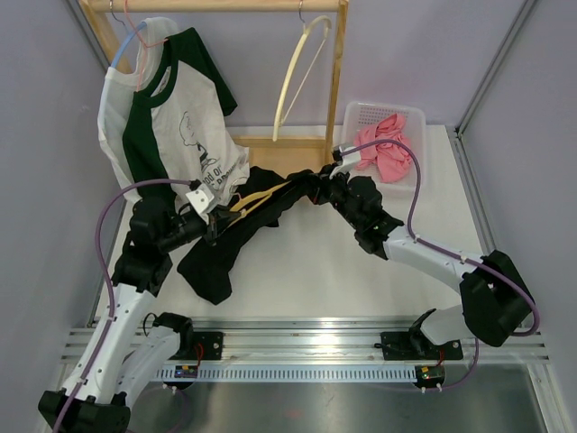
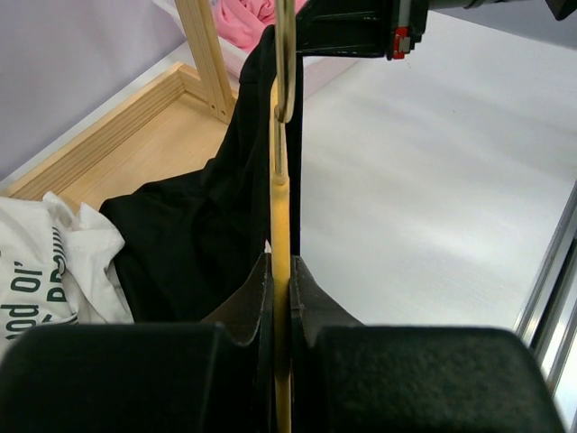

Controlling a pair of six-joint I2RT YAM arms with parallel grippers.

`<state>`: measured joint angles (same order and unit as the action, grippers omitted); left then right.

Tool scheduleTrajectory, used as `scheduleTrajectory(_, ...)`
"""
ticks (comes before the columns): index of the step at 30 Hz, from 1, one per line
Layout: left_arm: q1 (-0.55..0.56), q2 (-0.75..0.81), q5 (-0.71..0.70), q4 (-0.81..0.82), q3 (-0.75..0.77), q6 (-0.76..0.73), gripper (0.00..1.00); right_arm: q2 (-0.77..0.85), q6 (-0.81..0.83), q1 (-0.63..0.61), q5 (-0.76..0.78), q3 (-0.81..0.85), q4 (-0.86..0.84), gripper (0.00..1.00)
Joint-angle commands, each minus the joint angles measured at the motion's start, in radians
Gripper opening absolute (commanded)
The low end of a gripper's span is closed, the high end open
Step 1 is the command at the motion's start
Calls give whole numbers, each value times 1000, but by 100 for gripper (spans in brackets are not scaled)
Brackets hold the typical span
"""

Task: Remove the t-shirt from the hanger
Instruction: Remove the tshirt from the hanger

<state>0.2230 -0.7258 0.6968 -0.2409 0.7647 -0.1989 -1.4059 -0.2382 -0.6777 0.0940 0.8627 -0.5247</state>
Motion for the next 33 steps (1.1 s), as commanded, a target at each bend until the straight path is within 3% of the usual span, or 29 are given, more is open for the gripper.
scheduleTrajectory(1, 13, 29, -20, -12, 41, -51, 0, 59, 34, 27, 173, 15, -8, 0)
scheduleTrajectory(21, 45, 14, -56, -153, 76, -178, 0, 122, 25, 93, 286, -71, -43, 0)
scheduleTrajectory(33, 45, 140, 32, -207, 85, -198, 0, 82, 23, 122, 270, -53, -34, 0)
